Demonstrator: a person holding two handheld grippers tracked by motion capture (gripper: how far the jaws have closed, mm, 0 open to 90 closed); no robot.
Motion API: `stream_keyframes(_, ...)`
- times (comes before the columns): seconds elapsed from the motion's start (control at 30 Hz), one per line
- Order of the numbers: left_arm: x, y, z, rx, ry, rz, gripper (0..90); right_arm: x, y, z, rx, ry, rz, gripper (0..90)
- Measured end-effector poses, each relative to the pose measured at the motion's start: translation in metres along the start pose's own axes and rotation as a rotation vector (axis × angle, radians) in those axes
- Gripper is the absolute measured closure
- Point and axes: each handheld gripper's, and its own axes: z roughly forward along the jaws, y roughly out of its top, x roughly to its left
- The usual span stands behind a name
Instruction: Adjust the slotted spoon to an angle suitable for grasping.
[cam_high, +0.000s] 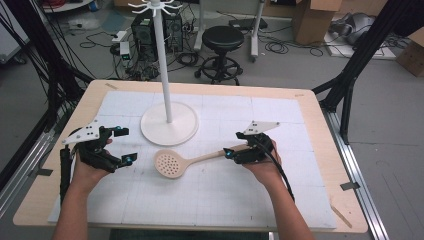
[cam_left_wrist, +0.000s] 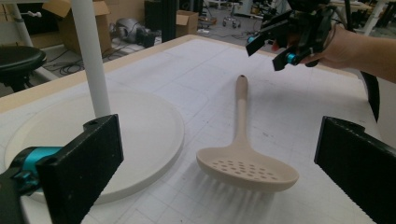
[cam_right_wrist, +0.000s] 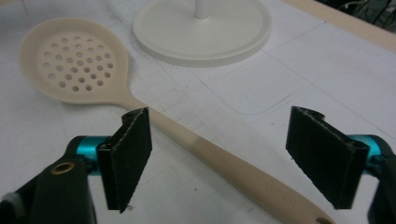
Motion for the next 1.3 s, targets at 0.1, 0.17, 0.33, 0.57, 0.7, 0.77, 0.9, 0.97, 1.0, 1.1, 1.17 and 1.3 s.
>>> stream_keyframes(0.1,0.0,0.0,0.0,-0.001,0.0,0.001,1.7,0.0,0.005,0.011,0.023,0.024,-0.01,28.2)
stream_keyframes(0.17,0.0,0.0,-0.001,-0.002,0.0,0.0,1.7,0.0,0.007,0.016,0.047,0.038,-0.014,32.3)
stream_keyframes(0.33,0.001,0.0,-0.001,0.001,0.001,0.0,1.7,0.0,0.007,0.023,0.087,0.05,-0.037,33.0)
stream_keyframes(0.57,0.001,0.0,-0.001,0.0,0.002,0.001,1.7,-0.004,0.007,0.036,0.135,0.055,-0.042,32.8)
stream_keyframes(0.7,0.001,0.0,-0.001,0.006,0.003,0.003,1.7,-0.003,0.007,0.047,0.184,0.065,-0.065,32.8)
stream_keyframes(0.77,0.001,0.0,-0.001,0.004,0.003,0.004,1.7,-0.001,0.006,0.054,0.222,0.096,-0.077,33.3)
stream_keyframes(0.9,0.001,0.0,-0.002,0.005,0.006,0.002,1.7,0.0,0.0,0.066,0.319,0.075,-0.13,38.2)
stream_keyframes(0.97,0.001,0.0,-0.001,0.004,0.003,0.003,1.7,-0.002,-0.002,0.068,0.331,0.069,-0.124,38.0)
stream_keyframes(1.0,0.001,0.0,-0.001,0.004,0.003,0.003,1.7,-0.004,-0.002,0.069,0.326,0.074,-0.122,37.9)
stream_keyframes(1.1,0.001,0.0,-0.001,0.008,0.004,0.005,1.7,-0.006,-0.003,0.068,0.323,0.102,-0.124,41.2)
stream_keyframes(1.17,0.001,0.0,-0.001,0.007,0.006,0.005,1.7,-0.005,-0.002,0.068,0.332,0.13,-0.133,45.6)
stream_keyframes(1.3,0.001,0.001,-0.003,0.0,0.009,0.004,1.7,0.0,-0.001,0.066,0.349,0.169,-0.17,53.6)
